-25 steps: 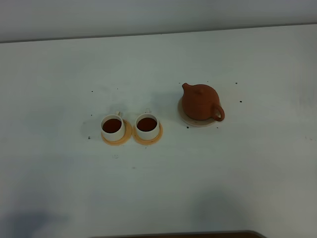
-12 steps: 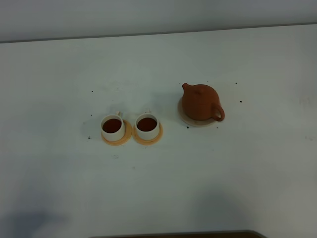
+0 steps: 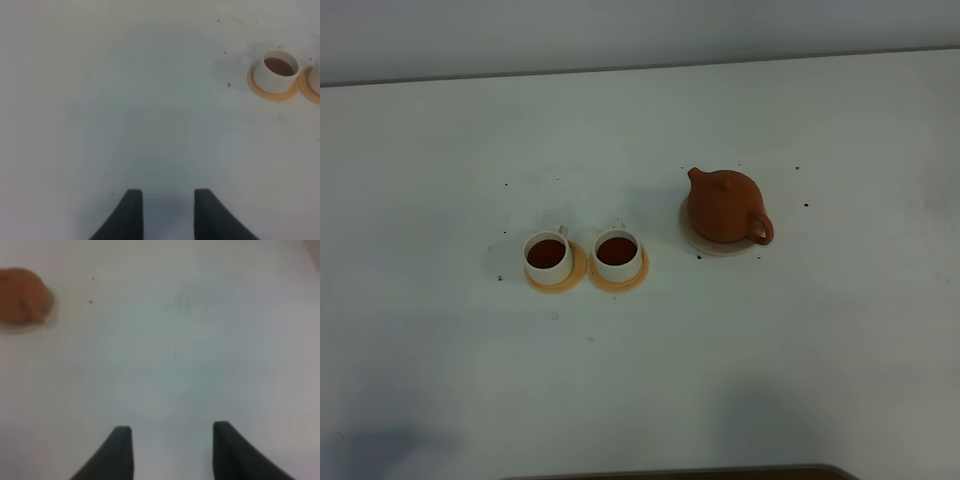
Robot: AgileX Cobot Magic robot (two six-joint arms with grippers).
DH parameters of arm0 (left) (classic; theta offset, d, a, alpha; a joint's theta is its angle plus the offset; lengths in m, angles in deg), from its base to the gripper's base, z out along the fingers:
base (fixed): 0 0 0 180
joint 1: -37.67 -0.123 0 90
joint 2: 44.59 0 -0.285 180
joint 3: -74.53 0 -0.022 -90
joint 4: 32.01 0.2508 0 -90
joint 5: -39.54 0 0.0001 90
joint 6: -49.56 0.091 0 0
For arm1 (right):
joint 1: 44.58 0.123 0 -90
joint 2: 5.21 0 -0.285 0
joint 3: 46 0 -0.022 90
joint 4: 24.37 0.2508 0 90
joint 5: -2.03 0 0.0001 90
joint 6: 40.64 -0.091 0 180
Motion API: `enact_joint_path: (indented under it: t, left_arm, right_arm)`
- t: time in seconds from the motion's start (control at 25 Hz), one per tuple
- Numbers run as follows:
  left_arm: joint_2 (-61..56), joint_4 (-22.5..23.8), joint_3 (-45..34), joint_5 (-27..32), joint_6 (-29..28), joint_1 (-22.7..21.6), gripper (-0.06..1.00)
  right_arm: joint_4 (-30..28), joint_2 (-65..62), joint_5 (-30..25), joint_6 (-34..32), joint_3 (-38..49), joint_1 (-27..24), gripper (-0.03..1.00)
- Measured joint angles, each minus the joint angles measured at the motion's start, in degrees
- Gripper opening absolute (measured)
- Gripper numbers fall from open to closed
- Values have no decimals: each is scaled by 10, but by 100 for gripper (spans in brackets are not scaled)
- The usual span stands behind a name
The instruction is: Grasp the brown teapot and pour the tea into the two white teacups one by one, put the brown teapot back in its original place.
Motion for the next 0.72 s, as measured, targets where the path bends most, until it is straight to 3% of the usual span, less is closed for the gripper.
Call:
enact_joint_path:
  t: [0.72]
  left_arm:
    - [0,0,0,0,0,0,29]
  right_arm:
    - [5,-1,0,0,2,-29,40]
